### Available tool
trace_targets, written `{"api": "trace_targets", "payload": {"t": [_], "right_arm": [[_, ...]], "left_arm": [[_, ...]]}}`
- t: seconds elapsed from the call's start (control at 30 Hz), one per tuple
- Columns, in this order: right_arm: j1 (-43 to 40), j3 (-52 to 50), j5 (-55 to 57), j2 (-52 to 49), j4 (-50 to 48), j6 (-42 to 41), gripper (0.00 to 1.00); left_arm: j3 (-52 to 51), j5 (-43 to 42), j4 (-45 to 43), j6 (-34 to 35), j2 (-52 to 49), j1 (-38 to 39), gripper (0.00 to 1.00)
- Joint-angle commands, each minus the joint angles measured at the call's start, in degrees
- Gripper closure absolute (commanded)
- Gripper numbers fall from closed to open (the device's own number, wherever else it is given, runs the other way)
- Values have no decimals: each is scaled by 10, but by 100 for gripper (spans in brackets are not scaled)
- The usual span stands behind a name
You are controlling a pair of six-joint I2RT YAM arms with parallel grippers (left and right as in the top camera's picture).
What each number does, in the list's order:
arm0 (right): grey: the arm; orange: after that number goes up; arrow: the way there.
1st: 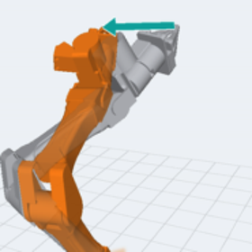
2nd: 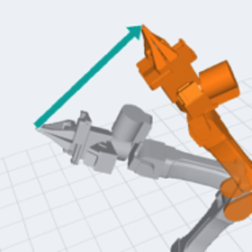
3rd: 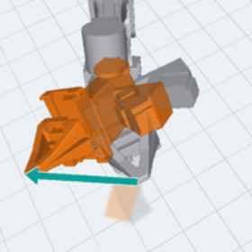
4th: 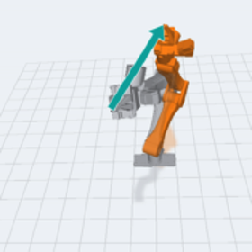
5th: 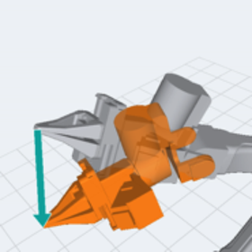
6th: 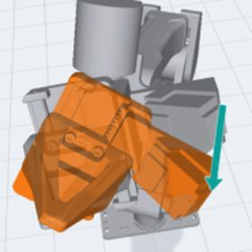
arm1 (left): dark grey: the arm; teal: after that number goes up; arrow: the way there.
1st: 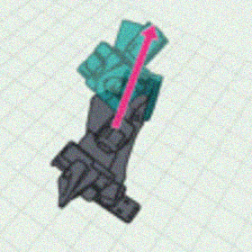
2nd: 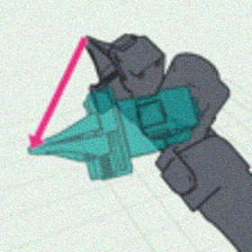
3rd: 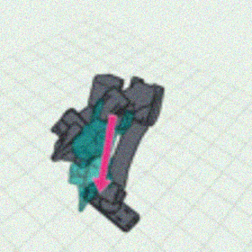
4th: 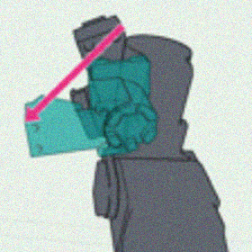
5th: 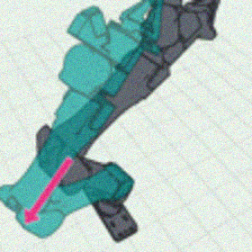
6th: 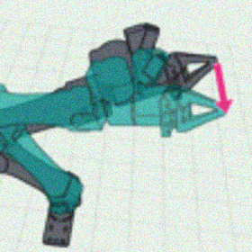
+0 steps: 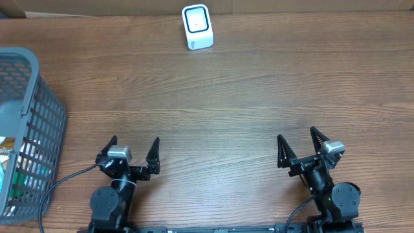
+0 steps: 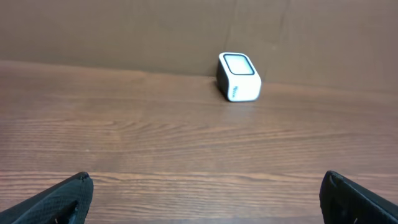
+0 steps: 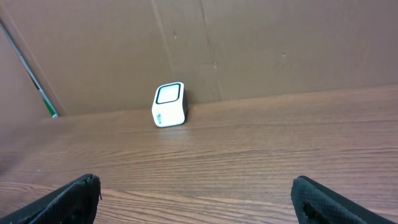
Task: Scan the item barcode
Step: 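Reach the left gripper into the basket and grasp the green-lidded jar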
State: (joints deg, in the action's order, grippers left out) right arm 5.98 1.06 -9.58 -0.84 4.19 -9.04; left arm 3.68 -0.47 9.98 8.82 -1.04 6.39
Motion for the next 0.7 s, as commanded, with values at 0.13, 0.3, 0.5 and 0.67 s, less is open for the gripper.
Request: {"api": "trace_targets", "payload": {"t": [0.13, 0.3, 0.5, 0.67], "right_arm": [[-4, -6, 5, 7, -2, -1, 0], [-4, -6, 5, 7, -2, -1, 0], [-4, -6, 5, 7, -2, -1, 0], [-4, -6, 5, 7, -2, -1, 0]], "left_arm": [[183, -21, 53, 3, -127, 3, 0], [355, -22, 141, 4, -287, 3, 0], [641, -25, 362, 2, -493, 3, 0], [879, -52, 554, -1, -647, 3, 0]]}}
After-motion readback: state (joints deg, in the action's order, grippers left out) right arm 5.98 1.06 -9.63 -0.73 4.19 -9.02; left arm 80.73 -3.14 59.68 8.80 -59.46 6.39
